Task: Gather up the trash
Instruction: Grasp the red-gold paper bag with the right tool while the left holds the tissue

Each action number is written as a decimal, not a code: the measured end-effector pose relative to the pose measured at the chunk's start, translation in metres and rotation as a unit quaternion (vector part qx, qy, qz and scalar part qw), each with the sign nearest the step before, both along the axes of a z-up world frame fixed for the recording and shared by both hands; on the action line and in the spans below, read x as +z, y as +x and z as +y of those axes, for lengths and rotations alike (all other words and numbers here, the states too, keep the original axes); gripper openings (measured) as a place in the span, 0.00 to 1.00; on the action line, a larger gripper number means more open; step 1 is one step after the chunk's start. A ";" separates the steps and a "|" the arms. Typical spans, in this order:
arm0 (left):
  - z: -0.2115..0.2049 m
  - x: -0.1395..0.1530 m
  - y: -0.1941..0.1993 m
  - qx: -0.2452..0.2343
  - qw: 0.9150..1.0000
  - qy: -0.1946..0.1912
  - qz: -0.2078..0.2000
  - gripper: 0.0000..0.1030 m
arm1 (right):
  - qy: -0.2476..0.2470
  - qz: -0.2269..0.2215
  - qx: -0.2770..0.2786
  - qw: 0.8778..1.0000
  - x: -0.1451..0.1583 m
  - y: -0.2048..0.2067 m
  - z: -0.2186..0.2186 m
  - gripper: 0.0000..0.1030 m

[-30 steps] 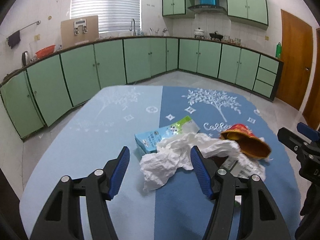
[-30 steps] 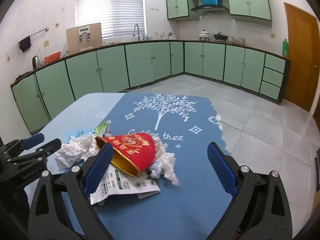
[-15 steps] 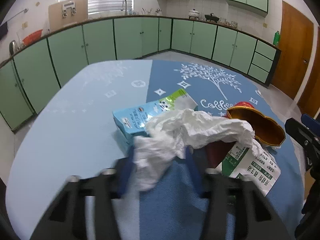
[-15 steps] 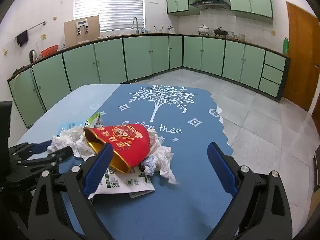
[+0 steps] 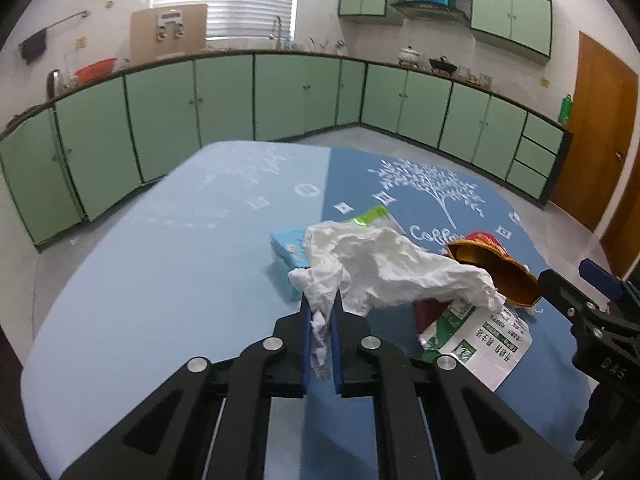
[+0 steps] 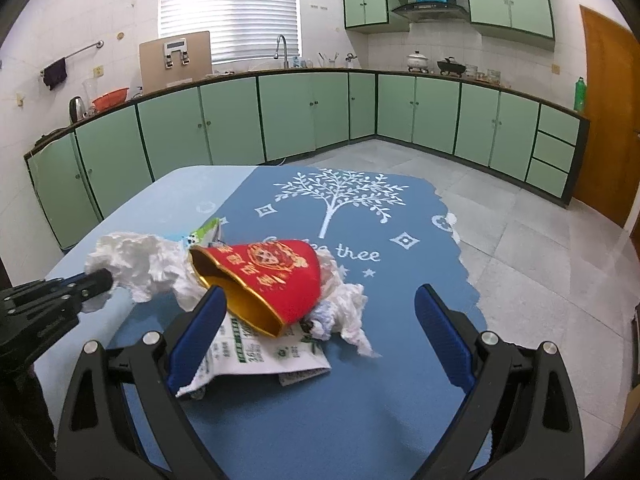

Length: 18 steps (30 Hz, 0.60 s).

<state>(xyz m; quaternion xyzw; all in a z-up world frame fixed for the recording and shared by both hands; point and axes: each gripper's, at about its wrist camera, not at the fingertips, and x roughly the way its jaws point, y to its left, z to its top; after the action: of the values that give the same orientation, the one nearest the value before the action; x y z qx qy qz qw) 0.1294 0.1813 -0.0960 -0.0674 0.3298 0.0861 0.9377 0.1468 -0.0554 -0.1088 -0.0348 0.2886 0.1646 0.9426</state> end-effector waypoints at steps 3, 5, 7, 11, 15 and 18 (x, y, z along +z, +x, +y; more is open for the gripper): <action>0.010 0.004 -0.008 0.018 1.000 0.000 -0.007 0.08 | -0.001 -0.002 0.006 1.000 0.003 0.003 0.010 0.90; 0.018 0.005 -0.010 0.030 1.000 -0.001 -0.009 0.08 | -0.007 -0.005 0.008 1.000 0.004 0.005 0.019 0.90; 0.027 0.005 -0.010 0.036 0.999 -0.003 -0.006 0.08 | -0.006 -0.004 0.007 1.000 0.004 0.009 0.028 0.90; 0.037 0.002 -0.010 0.043 0.999 -0.009 -0.003 0.08 | -0.007 -0.002 0.008 1.000 0.002 0.016 0.044 0.90; 0.040 -0.003 -0.007 0.041 0.999 -0.013 0.000 0.08 | -0.017 0.003 0.015 1.000 -0.003 0.020 0.059 0.90; 0.042 -0.008 -0.006 0.039 0.999 -0.016 0.002 0.08 | -0.034 0.006 0.015 0.999 -0.007 0.024 0.066 0.90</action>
<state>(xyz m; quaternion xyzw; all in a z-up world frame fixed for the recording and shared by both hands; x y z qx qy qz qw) 0.1234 0.2229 -0.1036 -0.0952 0.3305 0.1176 0.9316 0.1704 0.0108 -0.1156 -0.0707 0.2989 0.1692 0.9365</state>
